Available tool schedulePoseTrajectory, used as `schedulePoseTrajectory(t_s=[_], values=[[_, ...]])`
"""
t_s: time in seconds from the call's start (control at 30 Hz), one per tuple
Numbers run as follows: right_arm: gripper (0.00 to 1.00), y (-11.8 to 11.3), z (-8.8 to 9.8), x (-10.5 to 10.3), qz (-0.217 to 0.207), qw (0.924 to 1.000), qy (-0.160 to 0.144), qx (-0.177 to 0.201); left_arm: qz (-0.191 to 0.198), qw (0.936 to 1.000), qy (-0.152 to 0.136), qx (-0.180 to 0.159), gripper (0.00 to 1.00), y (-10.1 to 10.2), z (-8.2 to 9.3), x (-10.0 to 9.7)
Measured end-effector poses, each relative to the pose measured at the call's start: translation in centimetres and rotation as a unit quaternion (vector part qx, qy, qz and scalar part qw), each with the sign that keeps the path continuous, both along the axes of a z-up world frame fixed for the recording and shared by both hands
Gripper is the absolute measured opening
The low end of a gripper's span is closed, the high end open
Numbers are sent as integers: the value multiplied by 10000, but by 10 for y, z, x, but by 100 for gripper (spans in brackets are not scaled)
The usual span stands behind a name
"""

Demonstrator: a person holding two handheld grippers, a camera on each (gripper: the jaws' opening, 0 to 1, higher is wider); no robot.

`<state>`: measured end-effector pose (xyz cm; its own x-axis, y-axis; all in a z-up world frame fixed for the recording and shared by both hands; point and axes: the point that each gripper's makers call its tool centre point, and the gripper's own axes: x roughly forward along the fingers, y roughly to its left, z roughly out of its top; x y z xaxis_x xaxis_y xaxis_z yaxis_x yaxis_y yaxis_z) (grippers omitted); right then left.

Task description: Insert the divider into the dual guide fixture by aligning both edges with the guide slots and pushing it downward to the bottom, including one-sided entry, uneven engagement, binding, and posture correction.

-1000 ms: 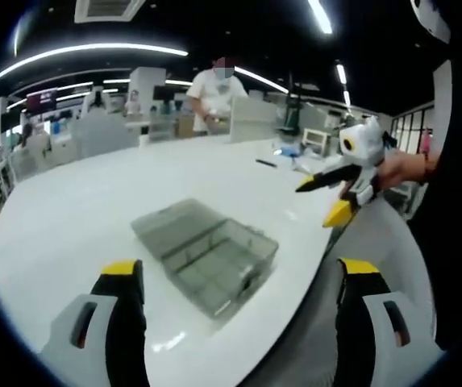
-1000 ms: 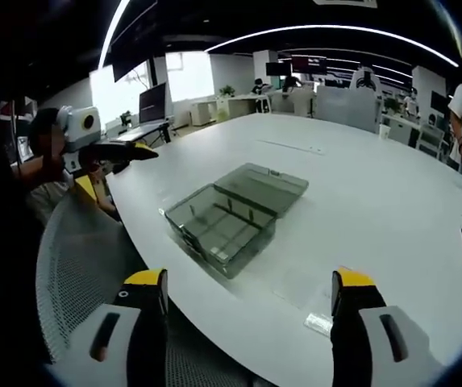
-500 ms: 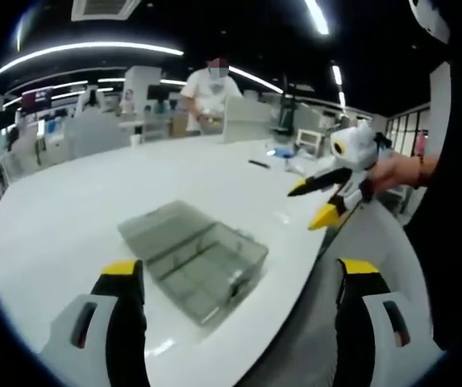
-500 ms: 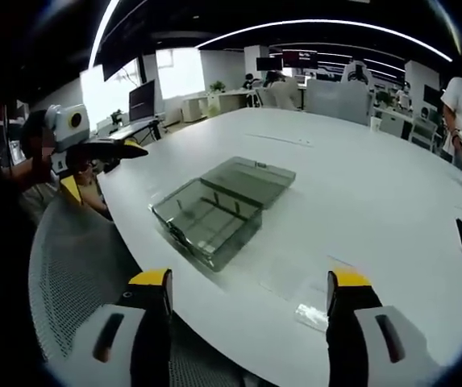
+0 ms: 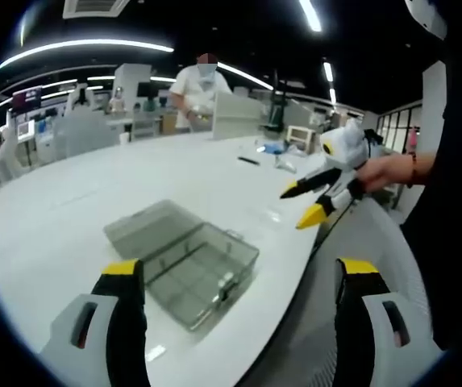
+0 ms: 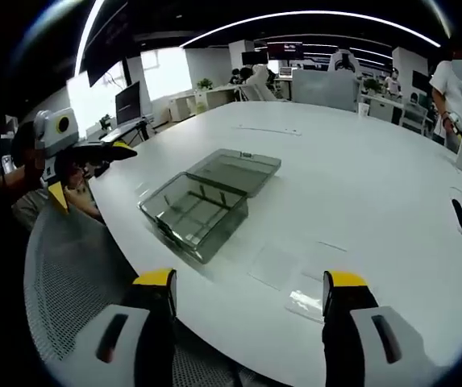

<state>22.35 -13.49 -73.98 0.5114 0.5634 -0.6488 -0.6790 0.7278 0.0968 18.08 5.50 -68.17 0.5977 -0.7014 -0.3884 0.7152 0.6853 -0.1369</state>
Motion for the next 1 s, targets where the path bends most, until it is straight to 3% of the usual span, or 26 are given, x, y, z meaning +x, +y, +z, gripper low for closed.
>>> schedulePoseTrajectory(t_s=[0.53, 1.0], values=[[68, -18, -23, 15, -237, 9991, 212, -286, 82, 9999, 76, -28, 97, -7, 1, -1], [65, -26, -32, 21, -380, 9978, 305, -442, -28, 10000, 60, -43, 97, -18, 3, 10]])
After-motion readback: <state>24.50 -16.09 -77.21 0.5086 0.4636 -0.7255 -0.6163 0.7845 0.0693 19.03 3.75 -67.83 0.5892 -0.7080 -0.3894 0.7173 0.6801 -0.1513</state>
